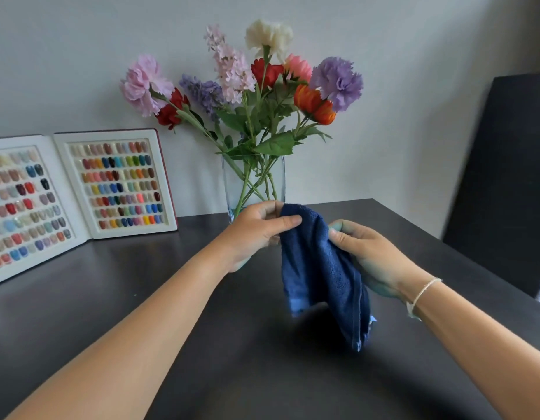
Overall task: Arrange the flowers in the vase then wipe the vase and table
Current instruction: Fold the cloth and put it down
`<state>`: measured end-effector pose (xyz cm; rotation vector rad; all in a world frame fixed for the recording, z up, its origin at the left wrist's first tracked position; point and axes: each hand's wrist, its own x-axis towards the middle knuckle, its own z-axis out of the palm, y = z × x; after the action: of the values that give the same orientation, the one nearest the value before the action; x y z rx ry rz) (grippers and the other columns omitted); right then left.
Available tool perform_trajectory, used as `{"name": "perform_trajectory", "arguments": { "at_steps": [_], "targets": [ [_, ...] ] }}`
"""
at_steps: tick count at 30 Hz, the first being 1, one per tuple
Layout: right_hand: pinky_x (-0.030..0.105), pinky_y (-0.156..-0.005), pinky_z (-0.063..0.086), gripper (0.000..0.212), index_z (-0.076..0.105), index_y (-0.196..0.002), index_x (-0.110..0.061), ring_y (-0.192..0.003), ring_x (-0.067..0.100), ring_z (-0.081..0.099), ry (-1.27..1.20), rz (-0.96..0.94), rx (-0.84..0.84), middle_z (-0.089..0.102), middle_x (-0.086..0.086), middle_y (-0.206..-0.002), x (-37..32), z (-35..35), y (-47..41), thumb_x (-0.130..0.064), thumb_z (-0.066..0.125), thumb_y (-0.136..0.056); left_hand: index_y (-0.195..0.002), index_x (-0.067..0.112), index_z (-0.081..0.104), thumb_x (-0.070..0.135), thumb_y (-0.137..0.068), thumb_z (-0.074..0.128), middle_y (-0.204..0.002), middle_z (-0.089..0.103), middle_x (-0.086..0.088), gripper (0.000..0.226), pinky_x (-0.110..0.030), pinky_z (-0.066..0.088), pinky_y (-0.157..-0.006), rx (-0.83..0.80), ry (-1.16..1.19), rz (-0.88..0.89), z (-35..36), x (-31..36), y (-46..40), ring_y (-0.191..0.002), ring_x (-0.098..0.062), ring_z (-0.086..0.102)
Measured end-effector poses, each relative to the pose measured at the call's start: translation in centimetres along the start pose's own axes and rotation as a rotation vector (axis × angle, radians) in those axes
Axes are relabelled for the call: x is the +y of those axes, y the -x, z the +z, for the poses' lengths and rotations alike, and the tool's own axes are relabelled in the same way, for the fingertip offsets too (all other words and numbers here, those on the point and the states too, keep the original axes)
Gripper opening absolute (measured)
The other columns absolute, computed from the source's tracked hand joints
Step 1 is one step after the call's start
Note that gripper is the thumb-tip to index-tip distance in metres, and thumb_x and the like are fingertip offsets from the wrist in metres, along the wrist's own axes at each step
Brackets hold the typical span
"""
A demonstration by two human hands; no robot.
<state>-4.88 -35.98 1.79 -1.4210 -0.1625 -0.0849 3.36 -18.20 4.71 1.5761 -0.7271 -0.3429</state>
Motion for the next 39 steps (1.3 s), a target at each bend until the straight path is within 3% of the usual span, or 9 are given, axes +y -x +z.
{"name": "perform_trajectory", "arguments": {
  "at_steps": [7, 11, 14, 16, 26, 29, 32, 36, 39],
  "targets": [
    [0.026, -0.065, 0.052, 0.019, 0.055, -0.076, -0.018, -0.065, 0.012, 0.060, 0.052, -0.043, -0.002, 0.064, -0.006, -0.068, -1.7, -1.6, 2.8, -0.037, 0.056, -0.074, -0.078, 0.027, 0.065, 0.018, -0.081, 0.067, -0.082, 0.068, 0.005, 0.009, -0.026, 0.052, -0.075, 0.139, -0.218, 0.175, 1.3, 4.5, 1.5, -0.079, -0.011, 0.065],
    [0.029, -0.079, 0.052, 0.038, 0.059, -0.104, -0.018, -0.088, 0.015, 0.066, 0.136, -0.021, -0.077, 0.069, -0.001, -0.097, -1.9, -1.2, 2.5, -0.037, 0.067, -0.073, -0.072, 0.028, 0.065, 0.017, -0.081, 0.066, -0.078, 0.068, 0.007, 0.014, -0.019, 0.052, -0.067, 0.143, -0.268, 0.216, 0.8, 6.2, 1.5, -0.069, -0.003, 0.064],
    [0.032, -0.092, 0.051, 0.046, 0.062, -0.113, -0.018, -0.106, 0.022, 0.064, 0.266, 0.033, -0.145, 0.069, 0.005, -0.115, -2.7, -0.9, 2.8, -0.033, 0.070, -0.071, -0.072, 0.029, 0.063, 0.017, -0.081, 0.066, -0.074, 0.066, 0.008, 0.015, -0.011, 0.046, -0.052, 0.114, -0.271, 0.205, 0.8, 7.3, 1.2, -0.058, 0.003, 0.062],
    [0.034, -0.093, 0.049, 0.042, 0.067, -0.105, -0.012, -0.104, 0.025, 0.065, 0.315, 0.013, -0.031, 0.071, 0.008, -0.110, -4.1, -3.1, 8.1, -0.032, 0.070, -0.068, -0.075, 0.028, 0.062, 0.015, -0.081, 0.066, -0.071, 0.067, 0.009, 0.015, -0.009, 0.044, -0.048, -0.010, -0.285, 0.184, 5.4, 9.2, 2.4, -0.055, 0.004, 0.063],
    [0.022, -0.064, 0.055, 0.014, 0.070, -0.086, -0.017, -0.073, 0.007, 0.068, 0.127, -0.093, 0.232, 0.074, -0.007, -0.079, -7.0, -7.6, 8.7, -0.013, 0.058, -0.080, -0.084, 0.018, 0.061, 0.005, -0.081, 0.065, -0.078, 0.069, -0.002, 0.014, -0.026, 0.055, -0.050, -0.010, -0.079, 0.049, 5.9, 7.1, 2.9, -0.061, -0.008, 0.069],
    [0.028, -0.072, 0.053, 0.017, 0.067, -0.082, -0.018, -0.074, 0.012, 0.066, 0.105, -0.113, 0.317, 0.072, -0.005, -0.078, -7.2, -9.4, 10.6, -0.007, 0.055, -0.084, -0.084, 0.018, 0.060, 0.004, -0.081, 0.064, -0.081, 0.066, -0.004, 0.015, -0.028, 0.055, -0.051, -0.010, 0.009, 0.031, 8.9, 5.6, 3.2, -0.059, -0.007, 0.068],
    [0.032, -0.076, 0.050, 0.016, 0.066, -0.085, -0.017, -0.075, 0.016, 0.063, 0.126, -0.112, 0.358, 0.071, -0.002, -0.078, -7.5, -11.0, 12.7, -0.005, 0.056, -0.083, -0.084, 0.016, 0.059, 0.004, -0.082, 0.062, -0.083, 0.064, -0.004, 0.012, -0.031, 0.057, -0.053, -0.037, 0.125, -0.013, 11.6, 4.2, 3.3, -0.060, -0.008, 0.067],
    [0.021, -0.059, 0.055, 0.021, 0.066, -0.092, -0.014, -0.065, 0.011, 0.069, 0.104, -0.116, 0.411, 0.074, -0.004, -0.070, -8.7, -12.8, 14.6, 0.001, 0.054, -0.082, -0.084, 0.013, 0.058, 0.003, -0.084, 0.060, -0.083, 0.065, -0.004, 0.010, -0.032, 0.057, -0.053, -0.085, 0.346, -0.111, 15.0, 2.2, 3.3, -0.060, -0.012, 0.068],
    [0.022, -0.063, 0.053, 0.029, 0.063, -0.109, -0.010, -0.073, 0.014, 0.065, 0.318, -0.002, 0.489, 0.068, 0.002, -0.081, -8.0, -14.3, 14.3, 0.000, 0.058, -0.082, -0.091, 0.012, 0.057, 0.002, -0.083, 0.060, -0.090, 0.067, -0.007, 0.012, -0.032, 0.057, -0.054, -0.058, 0.312, -0.234, 17.0, -0.5, 3.4, -0.064, -0.016, 0.070]
  ]
}}
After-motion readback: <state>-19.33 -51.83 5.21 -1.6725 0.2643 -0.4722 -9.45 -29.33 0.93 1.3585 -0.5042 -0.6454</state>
